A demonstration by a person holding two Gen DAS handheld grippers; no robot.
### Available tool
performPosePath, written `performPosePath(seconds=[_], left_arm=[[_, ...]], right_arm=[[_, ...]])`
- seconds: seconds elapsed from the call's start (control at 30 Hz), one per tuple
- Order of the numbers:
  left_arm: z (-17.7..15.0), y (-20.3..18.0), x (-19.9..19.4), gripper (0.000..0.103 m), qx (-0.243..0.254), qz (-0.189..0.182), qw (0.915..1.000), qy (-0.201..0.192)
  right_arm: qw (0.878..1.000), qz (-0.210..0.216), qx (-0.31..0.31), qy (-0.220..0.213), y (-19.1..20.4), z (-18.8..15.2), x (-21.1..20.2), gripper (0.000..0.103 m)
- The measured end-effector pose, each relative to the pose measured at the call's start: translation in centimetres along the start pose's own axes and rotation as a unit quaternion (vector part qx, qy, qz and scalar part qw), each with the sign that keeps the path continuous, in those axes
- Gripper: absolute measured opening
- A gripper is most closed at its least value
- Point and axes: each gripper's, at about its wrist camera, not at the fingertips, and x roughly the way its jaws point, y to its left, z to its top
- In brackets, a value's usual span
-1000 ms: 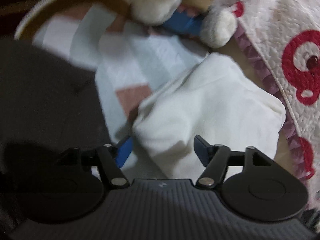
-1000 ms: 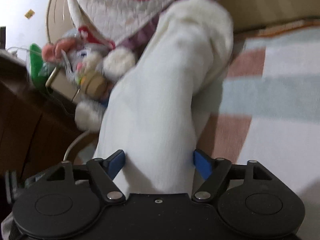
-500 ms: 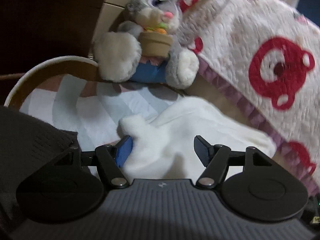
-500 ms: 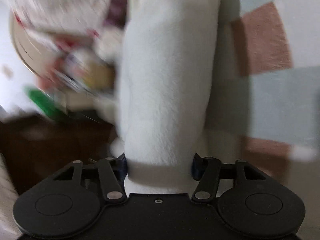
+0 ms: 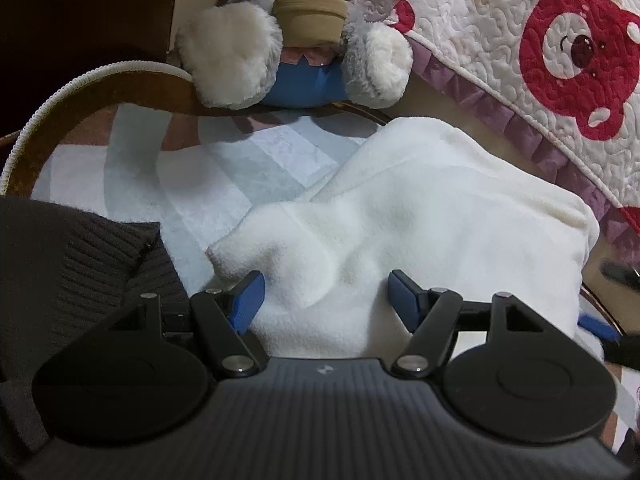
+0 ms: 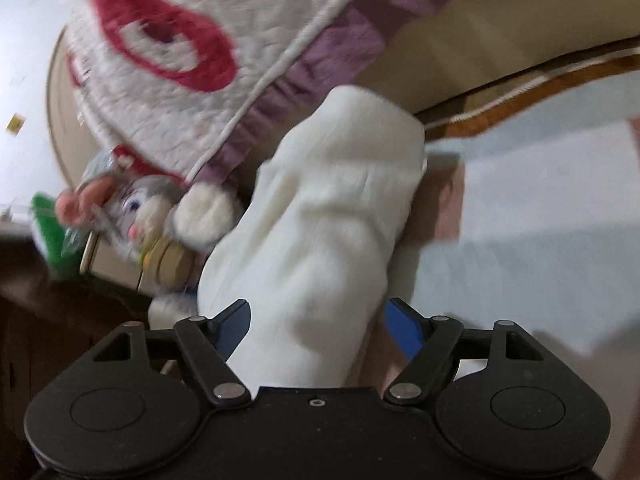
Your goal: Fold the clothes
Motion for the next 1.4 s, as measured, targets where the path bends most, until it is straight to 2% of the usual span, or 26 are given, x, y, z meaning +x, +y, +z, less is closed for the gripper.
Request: performPosePath(seconds=[0.07, 0.13, 0.23, 0.27, 0.33, 0.37, 0.47, 0.57, 0.63, 0.73, 0.83, 0.87, 0.9, 0.97, 1.1, 1.17, 1.2, 1.23, 1.27, 1.4], left_arm=[[0.0, 0.0, 0.1, 0.068, 0.004, 0.002, 1.0000, 0.003], [0.1, -0.8, 0.0, 0.068, 0.032, 0.014, 0.9994, 0.005], [0.2, -1.3, -0.1, 0.068, 0.050, 0.017, 0.9986, 0.010], [0.1, -1.0, 0.1, 0.069, 0.044, 0.014, 0.9988, 0.015], [0.0, -0.6, 0.6, 0.070, 0.035, 0.018, 0.9989, 0.027], [-0.1, -0.4, 0.7, 0.070, 0.033, 0.019, 0.9989, 0.029], [-0.1, -0.3, 0.8, 0.070, 0.027, 0.018, 0.9991, 0.028], [-0.2, -0.4, 0.7, 0.071, 0.029, 0.010, 0.9994, 0.014], [-0.2, -0.4, 0.5, 0.070, 0.032, 0.010, 0.9994, 0.005], [0.5, -0.1, -0.2, 0.059, 0.029, 0.004, 0.9995, -0.016], [1.0, 0.5, -0.7, 0.057, 0.008, -0.011, 0.9990, -0.042], [1.1, 0.5, -0.8, 0.054, 0.003, -0.016, 0.9987, -0.047], [1.0, 0.4, -0.9, 0.052, 0.005, -0.016, 0.9985, -0.053], [0.9, 0.2, -1.0, 0.050, 0.013, -0.012, 0.9979, -0.062], [0.7, 0.1, -0.3, 0.050, 0.025, 0.011, 0.9981, -0.055], [0.5, 0.4, 0.2, 0.050, 0.028, 0.020, 0.9983, -0.047], [0.4, 0.4, 0.3, 0.050, 0.032, 0.023, 0.9982, -0.046], [0.3, 0.4, 0.4, 0.050, 0.036, 0.025, 0.9980, -0.046], [0.2, 0.2, 0.5, 0.050, 0.040, 0.026, 0.9978, -0.047], [0.0, -0.1, 0.8, 0.050, 0.054, 0.029, 0.9971, -0.046]], right_arm=[[1.000, 0.014, 0.003, 0.018, -0.5, 0.7, 3.0, 0.082], [0.999, -0.024, -0.011, 0.032, -0.6, 0.7, 5.2, 0.083], [0.999, -0.040, -0.028, -0.014, -0.6, 2.1, 6.2, 0.078], [0.997, -0.036, -0.050, -0.039, 0.0, 2.6, 5.8, 0.067], [0.991, -0.030, -0.097, -0.084, 1.3, 3.4, 5.1, 0.059], [0.987, -0.035, -0.130, -0.092, 1.9, 3.4, 4.8, 0.057], [0.972, -0.056, -0.209, -0.093, 3.3, 3.5, 4.7, 0.057], [0.972, -0.096, -0.203, -0.067, 2.0, 4.8, 5.7, 0.061], [0.975, -0.103, -0.193, -0.047, 2.3, 5.4, 5.7, 0.061], [0.971, -0.126, -0.202, -0.023, 3.8, 5.6, 4.3, 0.061], [0.965, -0.128, -0.219, -0.072, 6.0, 4.2, 0.8, 0.064], [0.962, -0.110, -0.232, -0.089, 6.4, 3.4, -0.6, 0.062], [0.958, -0.095, -0.251, -0.102, 6.9, 2.5, -1.5, 0.055], [0.938, -0.096, -0.320, -0.097, 8.4, 0.6, -1.5, 0.050], [0.862, -0.159, -0.479, -0.053, 10.3, -2.8, 2.3, 0.049], [0.842, -0.182, -0.505, -0.045, 9.9, -2.6, 4.3, 0.047], [0.837, -0.194, -0.510, -0.048, 9.6, -2.2, 5.2, 0.047], [0.836, -0.202, -0.507, -0.051, 9.2, -1.6, 6.0, 0.047], [0.843, -0.208, -0.494, -0.053, 8.8, -0.7, 6.9, 0.046], [0.883, -0.211, -0.416, -0.049, 7.1, 2.5, 8.7, 0.045]])
